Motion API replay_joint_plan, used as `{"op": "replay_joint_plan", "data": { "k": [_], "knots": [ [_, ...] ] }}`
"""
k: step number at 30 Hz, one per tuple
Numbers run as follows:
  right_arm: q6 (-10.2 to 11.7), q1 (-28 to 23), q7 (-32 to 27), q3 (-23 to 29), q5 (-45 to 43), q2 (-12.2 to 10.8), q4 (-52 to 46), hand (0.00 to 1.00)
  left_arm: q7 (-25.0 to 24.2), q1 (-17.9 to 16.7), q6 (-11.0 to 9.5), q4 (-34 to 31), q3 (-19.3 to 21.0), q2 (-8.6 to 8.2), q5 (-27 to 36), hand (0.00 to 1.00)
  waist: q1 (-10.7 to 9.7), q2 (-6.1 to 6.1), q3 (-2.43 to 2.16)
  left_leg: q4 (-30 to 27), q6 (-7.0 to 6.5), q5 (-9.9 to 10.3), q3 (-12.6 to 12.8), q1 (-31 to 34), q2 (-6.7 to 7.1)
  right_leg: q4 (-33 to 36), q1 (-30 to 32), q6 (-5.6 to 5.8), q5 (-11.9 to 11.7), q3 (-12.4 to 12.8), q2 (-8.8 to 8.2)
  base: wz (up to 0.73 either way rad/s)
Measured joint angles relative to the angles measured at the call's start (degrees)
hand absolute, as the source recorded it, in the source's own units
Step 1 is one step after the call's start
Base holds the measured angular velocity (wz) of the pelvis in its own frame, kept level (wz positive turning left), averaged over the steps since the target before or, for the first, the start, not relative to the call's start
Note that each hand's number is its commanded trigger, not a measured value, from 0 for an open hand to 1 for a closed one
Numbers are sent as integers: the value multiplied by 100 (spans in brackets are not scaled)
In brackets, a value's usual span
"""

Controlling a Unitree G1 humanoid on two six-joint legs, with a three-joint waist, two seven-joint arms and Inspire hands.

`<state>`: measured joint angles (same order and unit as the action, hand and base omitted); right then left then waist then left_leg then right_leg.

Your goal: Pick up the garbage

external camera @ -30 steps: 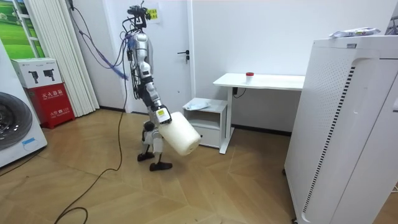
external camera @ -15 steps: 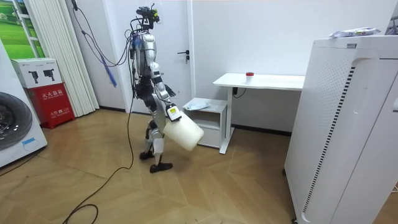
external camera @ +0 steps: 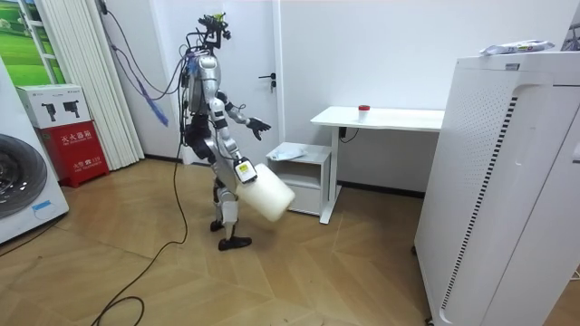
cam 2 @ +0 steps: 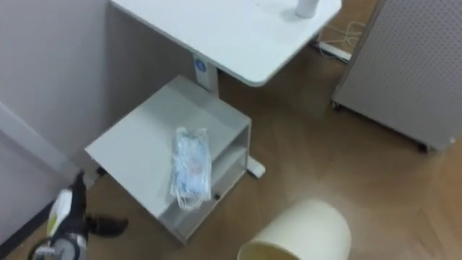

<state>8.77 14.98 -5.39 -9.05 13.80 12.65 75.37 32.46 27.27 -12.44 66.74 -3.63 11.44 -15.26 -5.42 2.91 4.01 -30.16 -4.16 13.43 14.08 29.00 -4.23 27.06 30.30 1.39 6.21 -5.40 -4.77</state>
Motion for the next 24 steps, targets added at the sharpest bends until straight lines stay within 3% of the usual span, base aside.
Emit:
{"op": "replay_joint_plan", "data": {
  "k": [3,10,13,21,24],
  "knots": [
    [3,71,-96,-109,7,32,2,100,192,189,-120,26,-137,15,2,0,-123,-9,28,-134,12,4,2,219,-28,100,240,-38,28,15,9,-3],
    [-2,48,-295,-158,185,-8,-171,100,307,432,-151,25,-385,28,10,0,-409,-37,69,-369,25,13,56,710,-147,263,748,-90,31,71,91,-8],
    [5,77,-340,-321,403,-27,-202,100,377,551,-171,26,-453,31,8,0,-477,-50,115,-532,45,63,85,861,-225,370,903,-117,41,112,159,-10],
    [6,78,-341,-371,588,-2,-437,100,593,997,-188,24,-469,82,2,0,-563,-34,132,-872,104,203,135,1322,-376,691,1426,-196,135,221,272,-11],
    [6,98,-398,-380,691,7,-446,100,691,1123,-186,23,-653,131,2,0,-609,-36,141,-1088,113,289,142,1556,-427,981,1698,-241,246,217,284,-2]
  ]
}}
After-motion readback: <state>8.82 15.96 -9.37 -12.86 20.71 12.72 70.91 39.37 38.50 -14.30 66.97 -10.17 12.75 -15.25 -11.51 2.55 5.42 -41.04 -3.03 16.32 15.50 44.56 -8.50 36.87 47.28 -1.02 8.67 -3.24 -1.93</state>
